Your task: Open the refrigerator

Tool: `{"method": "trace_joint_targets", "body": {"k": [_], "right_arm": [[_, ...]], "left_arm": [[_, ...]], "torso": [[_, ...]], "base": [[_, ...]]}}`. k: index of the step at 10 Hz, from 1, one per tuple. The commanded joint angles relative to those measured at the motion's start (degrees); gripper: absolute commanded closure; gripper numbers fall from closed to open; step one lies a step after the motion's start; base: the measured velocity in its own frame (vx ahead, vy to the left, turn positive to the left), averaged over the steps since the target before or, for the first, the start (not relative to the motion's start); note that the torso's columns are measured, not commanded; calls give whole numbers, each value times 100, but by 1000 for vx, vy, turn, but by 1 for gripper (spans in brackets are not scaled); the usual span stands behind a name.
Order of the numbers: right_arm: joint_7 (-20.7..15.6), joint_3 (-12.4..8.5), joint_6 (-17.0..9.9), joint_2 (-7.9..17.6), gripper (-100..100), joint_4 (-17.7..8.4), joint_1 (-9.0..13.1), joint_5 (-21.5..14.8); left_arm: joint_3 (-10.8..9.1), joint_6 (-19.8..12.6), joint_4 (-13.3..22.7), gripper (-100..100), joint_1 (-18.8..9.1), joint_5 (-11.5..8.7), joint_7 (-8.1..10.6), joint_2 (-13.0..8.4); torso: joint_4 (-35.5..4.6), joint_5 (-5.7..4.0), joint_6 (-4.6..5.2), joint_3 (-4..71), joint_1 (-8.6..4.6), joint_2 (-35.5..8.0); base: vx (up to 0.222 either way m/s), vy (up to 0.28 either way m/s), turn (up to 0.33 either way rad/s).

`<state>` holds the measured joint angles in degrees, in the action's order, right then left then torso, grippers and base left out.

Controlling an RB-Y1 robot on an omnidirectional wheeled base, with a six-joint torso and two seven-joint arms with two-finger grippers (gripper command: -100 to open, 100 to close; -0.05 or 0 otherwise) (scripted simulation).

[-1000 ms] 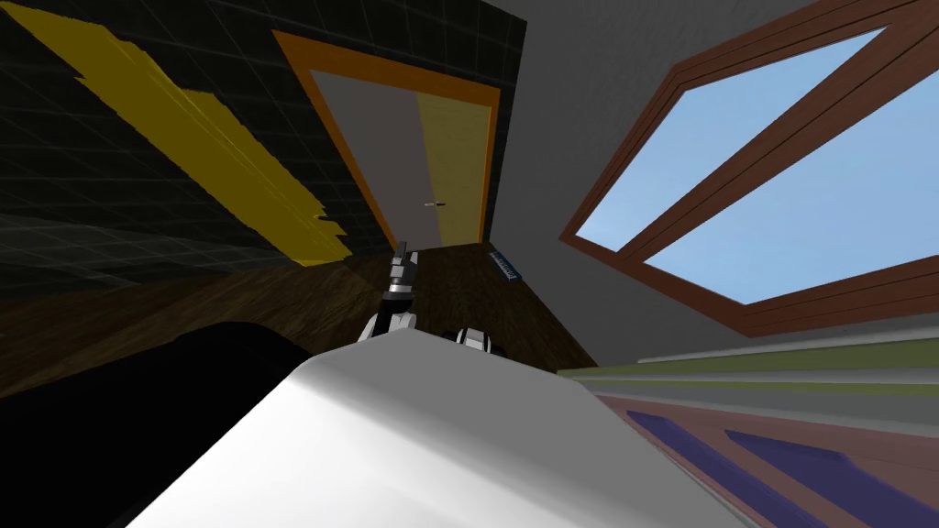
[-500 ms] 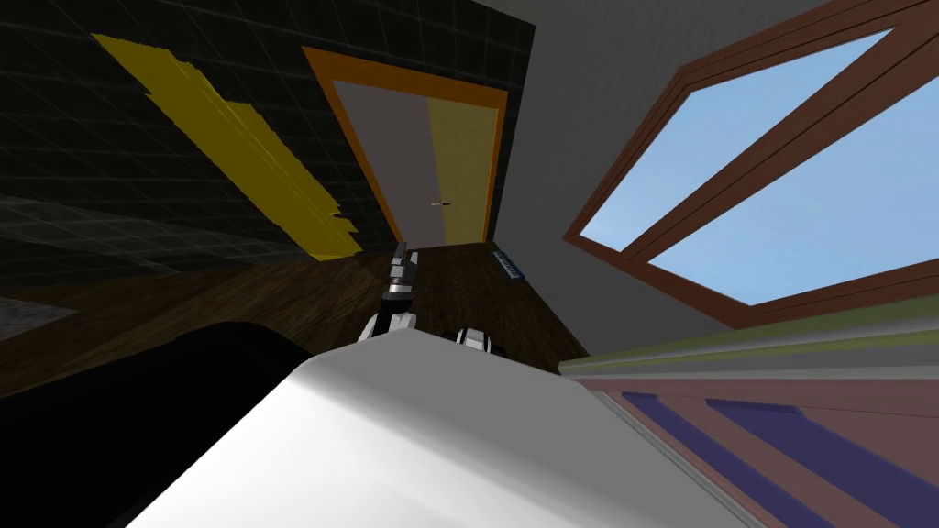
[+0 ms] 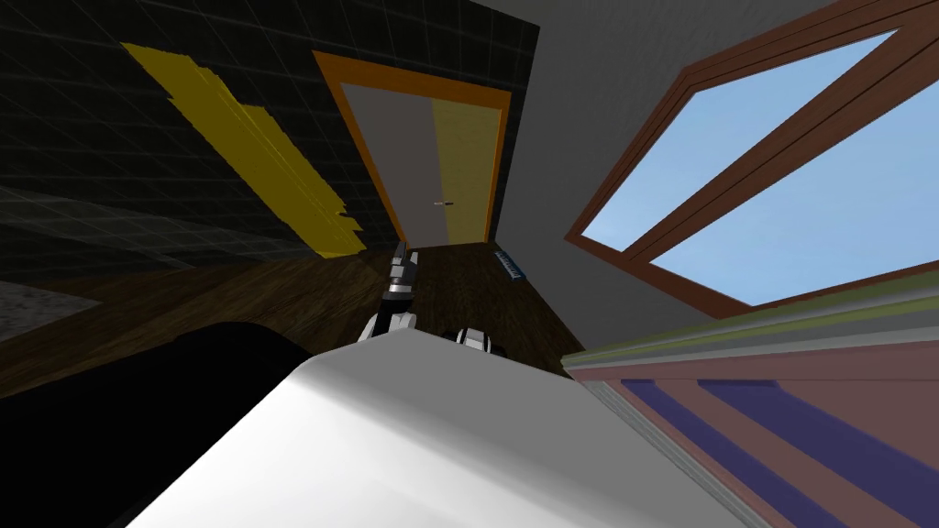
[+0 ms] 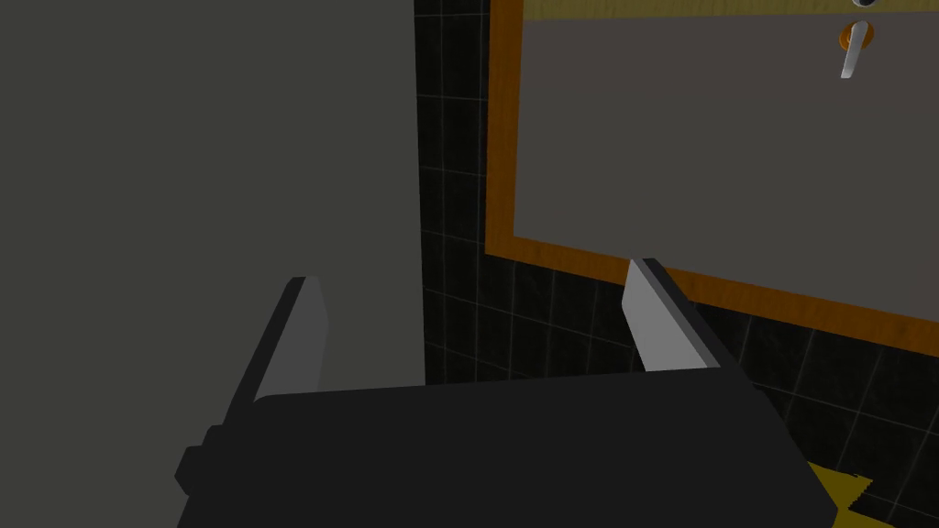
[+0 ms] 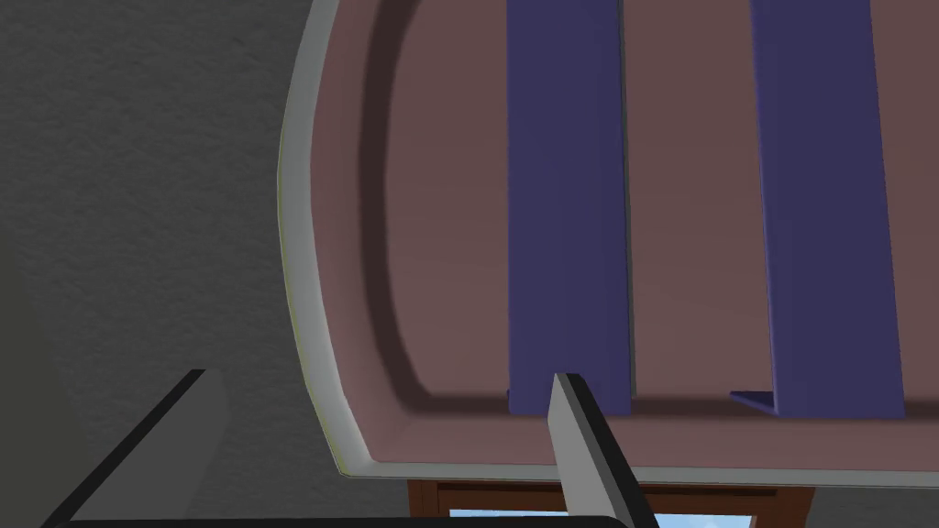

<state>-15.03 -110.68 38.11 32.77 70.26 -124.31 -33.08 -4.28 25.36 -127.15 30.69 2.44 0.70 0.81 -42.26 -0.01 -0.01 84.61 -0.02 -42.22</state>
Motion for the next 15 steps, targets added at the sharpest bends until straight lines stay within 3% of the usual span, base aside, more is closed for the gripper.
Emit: {"method": "trace_joint_targets", "body": {"k": [1,2,3,4,6,7,9,10,11,12,14,15], "right_arm": [[12,-321,8,-1,-100,33,-395,15],[12,-549,18,13,-100,20,-569,23],[12,-549,18,13,-100,20,-660,23],[12,-752,24,22,-100,11,-842,28],[12,-877,27,26,-100,5,-1039,32],[-25,-823,59,84,-100,-94,-959,33],[-18,-898,326,-43,-100,-293,-1028,14],[-17,-883,248,-22,-100,-237,-1012,19],[216,-600,401,261,-100,-535,-728,-219],[216,-454,401,374,-100,-659,-532,-219],[216,-44,401,591,-100,-735,-80,-219],[216,-8,401,791,-100,-839,65,-219]], "left_arm": [[0,0,0,0,0,0,0,0],[0,0,0,0,0,0,0,0],[0,0,0,0,0,0,0,0],[0,0,0,0,0,0,0,0],[0,0,0,0,0,0,0,0],[0,0,0,0,0,0,0,0],[-1,0,0,0,0,0,0,-1],[-1,0,0,0,1,0,0,-1],[-1,0,0,0,1,0,0,-1],[-1,0,0,0,2,0,0,0],[0,0,0,0,-1,0,0,0],[0,0,0,0,-1,0,0,0]], "torso": [[-2,1,1,-3,2,-4],[-3,-1,1,-6,1,-6],[-3,1,1,-5,3,-6],[-3,1,1,-4,3,-6],[-3,0,1,-5,2,-6],[-3,0,1,-5,1,-7],[-2,-5,-1,-3,-21,-3],[-1,-13,0,-1,-36,-1],[-3,-5,1,-5,-1,-7],[-17,6,11,-27,20,-37],[-7,5,-3,-15,15,-20],[2,2,-3,3,6,4]], "base": [[-17,-8,11],[-13,-4,9],[-9,-2,7],[-8,-2,7],[-3,-1,3],[0,0,0],[29,-111,107],[11,-70,18],[-59,-17,-357],[-71,-12,-307],[-35,-4,-1],[-10,2,8]]}}
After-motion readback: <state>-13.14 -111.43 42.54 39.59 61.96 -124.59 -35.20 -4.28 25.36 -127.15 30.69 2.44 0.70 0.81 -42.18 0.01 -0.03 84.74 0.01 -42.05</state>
